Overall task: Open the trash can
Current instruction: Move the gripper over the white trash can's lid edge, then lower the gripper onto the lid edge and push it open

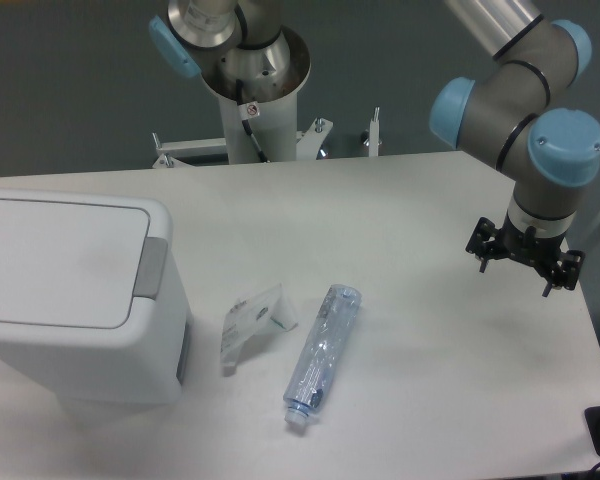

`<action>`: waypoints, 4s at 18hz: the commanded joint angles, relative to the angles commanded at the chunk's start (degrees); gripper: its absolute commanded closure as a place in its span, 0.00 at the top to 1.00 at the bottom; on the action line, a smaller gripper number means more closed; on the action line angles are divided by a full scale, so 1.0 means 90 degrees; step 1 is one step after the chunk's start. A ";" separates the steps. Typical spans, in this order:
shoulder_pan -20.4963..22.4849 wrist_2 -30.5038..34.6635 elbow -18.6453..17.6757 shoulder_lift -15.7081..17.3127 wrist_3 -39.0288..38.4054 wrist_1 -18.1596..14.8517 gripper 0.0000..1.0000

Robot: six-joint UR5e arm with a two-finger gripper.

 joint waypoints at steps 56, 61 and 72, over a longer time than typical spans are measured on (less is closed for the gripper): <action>-0.3105 -0.2412 -0.0596 0.2051 -0.6230 -0.0137 1.00; -0.3154 -0.2422 -0.0547 0.2051 -0.6260 -0.0147 1.00; -0.3154 -0.2412 -0.0606 0.1963 -0.6279 -0.0127 1.00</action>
